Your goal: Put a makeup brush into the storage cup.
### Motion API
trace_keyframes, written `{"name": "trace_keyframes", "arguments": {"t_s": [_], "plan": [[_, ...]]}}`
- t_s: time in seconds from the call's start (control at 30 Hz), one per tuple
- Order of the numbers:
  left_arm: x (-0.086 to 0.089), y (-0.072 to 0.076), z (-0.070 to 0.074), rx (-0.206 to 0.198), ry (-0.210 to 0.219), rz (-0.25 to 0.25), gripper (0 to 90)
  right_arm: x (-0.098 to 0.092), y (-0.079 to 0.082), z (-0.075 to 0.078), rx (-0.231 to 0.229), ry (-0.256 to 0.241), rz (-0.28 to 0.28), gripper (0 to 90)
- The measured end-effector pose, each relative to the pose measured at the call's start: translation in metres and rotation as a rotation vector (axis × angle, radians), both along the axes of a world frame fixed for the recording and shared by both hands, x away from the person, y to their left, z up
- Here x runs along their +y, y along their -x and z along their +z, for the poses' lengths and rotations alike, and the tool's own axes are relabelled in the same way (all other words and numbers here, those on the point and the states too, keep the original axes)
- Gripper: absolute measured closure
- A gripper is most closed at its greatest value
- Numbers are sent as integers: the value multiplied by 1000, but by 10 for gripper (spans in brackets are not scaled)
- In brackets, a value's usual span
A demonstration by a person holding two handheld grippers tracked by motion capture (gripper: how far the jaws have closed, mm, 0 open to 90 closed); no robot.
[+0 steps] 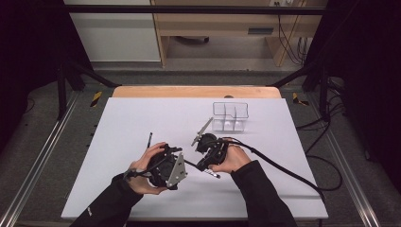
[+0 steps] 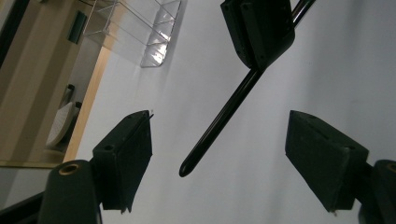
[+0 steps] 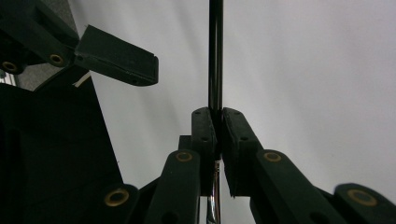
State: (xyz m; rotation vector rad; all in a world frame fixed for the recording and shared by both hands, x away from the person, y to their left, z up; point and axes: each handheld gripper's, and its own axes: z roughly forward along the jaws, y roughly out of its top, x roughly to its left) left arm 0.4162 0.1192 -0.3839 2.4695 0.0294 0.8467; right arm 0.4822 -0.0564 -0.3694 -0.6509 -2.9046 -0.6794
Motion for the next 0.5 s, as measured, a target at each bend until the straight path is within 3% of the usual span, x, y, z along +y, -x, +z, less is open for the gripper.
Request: {"name": "trace_keyframes", "arguments": {"t_s": [0.5], "plan": [[-8,3,-12,-51,-106,-48,310,3,1,-5,15,4,23,843]]}}
